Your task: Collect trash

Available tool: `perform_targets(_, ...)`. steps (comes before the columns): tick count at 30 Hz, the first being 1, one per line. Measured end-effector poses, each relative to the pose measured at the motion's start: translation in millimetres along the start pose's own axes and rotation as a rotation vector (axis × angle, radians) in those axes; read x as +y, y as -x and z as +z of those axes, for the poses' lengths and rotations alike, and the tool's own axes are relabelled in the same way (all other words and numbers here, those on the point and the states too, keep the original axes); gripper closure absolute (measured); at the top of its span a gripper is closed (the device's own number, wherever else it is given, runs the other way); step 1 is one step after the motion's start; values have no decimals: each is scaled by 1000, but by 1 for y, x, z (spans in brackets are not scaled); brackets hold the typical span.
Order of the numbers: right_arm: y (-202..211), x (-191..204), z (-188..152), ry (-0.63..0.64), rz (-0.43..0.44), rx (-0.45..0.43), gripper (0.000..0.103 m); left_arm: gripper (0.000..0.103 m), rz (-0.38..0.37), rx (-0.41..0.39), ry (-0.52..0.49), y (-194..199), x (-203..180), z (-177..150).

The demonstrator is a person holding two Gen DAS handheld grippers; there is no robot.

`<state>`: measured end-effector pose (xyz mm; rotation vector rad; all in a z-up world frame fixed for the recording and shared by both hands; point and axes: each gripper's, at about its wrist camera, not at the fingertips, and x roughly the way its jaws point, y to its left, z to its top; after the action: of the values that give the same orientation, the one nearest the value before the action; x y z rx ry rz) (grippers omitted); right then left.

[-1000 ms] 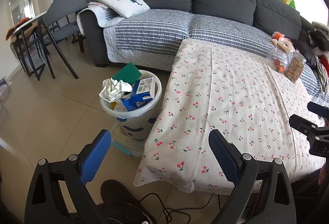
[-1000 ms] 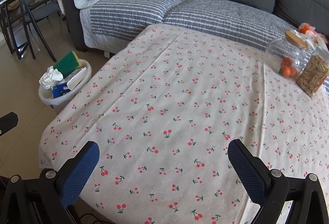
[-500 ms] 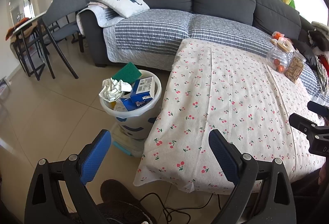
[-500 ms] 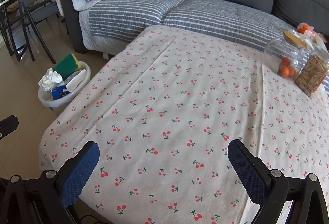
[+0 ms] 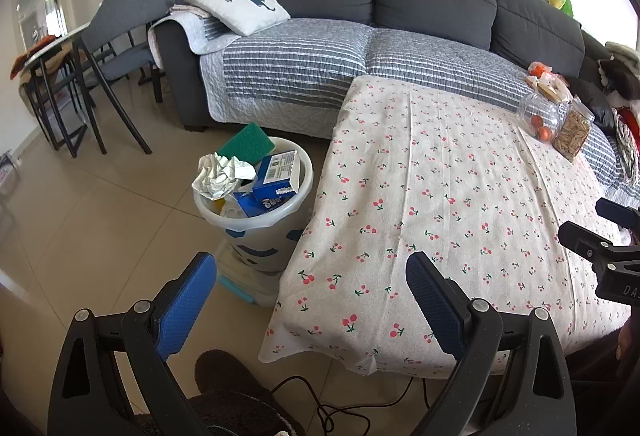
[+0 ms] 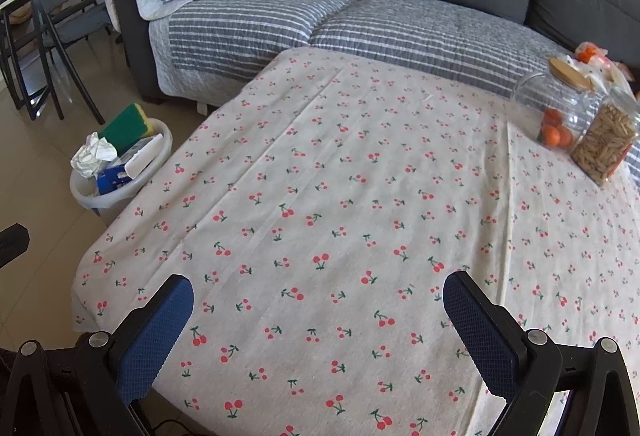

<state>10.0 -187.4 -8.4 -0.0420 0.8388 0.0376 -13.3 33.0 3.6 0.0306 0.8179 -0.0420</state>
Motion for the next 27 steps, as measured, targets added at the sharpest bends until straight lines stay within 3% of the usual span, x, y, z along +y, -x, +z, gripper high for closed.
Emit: perform_targets(27,6,-11,1,-30,-28,-32,1,6,6,-34,-9,3,-5,5)
